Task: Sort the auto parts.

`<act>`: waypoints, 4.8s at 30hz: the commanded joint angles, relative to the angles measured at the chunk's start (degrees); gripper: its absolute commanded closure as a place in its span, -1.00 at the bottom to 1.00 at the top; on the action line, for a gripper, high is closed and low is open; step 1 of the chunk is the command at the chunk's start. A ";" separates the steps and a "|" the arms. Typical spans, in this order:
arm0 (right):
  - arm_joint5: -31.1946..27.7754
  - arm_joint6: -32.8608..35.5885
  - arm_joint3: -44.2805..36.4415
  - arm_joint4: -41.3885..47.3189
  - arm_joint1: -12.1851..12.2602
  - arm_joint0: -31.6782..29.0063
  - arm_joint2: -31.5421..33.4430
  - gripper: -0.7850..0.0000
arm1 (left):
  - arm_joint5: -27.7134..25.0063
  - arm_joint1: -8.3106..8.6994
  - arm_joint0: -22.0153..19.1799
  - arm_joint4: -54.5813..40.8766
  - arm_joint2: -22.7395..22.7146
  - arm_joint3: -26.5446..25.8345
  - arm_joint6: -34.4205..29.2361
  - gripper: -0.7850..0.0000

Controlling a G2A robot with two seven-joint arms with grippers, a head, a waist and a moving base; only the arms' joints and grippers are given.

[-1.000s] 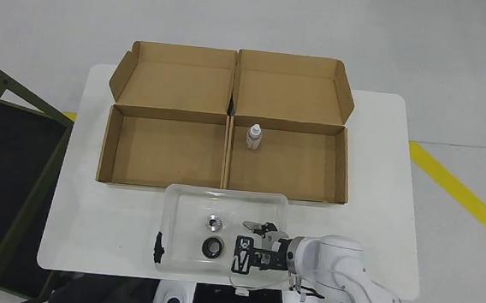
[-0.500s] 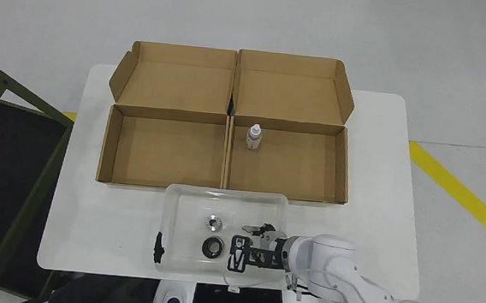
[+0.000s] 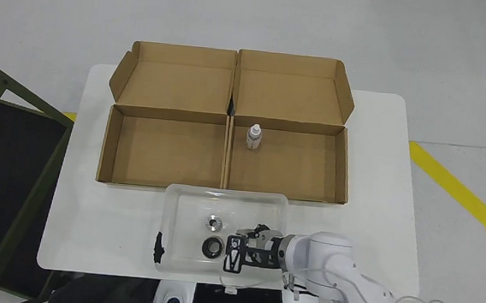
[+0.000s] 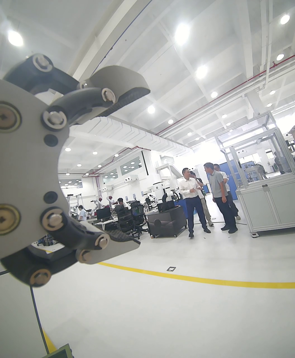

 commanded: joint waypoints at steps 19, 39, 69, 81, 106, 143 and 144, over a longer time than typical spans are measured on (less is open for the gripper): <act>-0.10 -18.42 -4.80 3.06 1.43 0.09 10.93 1.00 | 0.00 0.00 0.00 0.00 0.00 0.00 0.00 -1.00; 2.78 -26.05 -5.90 8.76 2.31 0.37 20.66 1.00 | 0.00 0.00 0.00 0.00 0.00 0.00 0.00 -1.00; 6.94 -15.38 17.42 18.38 0.08 19.60 11.79 1.00 | 0.00 0.00 0.00 0.00 0.00 0.00 0.00 -1.00; 9.10 -12.14 27.35 18.34 -1.27 25.14 6.84 1.00 | 0.00 0.00 0.00 0.00 0.00 0.00 0.00 -1.00; 12.61 -12.22 37.66 15.49 -3.80 30.16 0.60 0.06 | 0.00 0.00 0.00 0.00 0.00 0.00 0.00 -1.00; 4.73 -20.72 1.69 10.51 -0.14 8.27 6.91 -0.66 | 0.00 0.00 0.00 0.00 0.00 0.00 0.00 -1.00; 4.65 -21.22 1.75 10.58 -0.23 8.23 6.29 -0.65 | 0.00 0.00 0.00 0.00 0.00 0.00 0.00 -1.00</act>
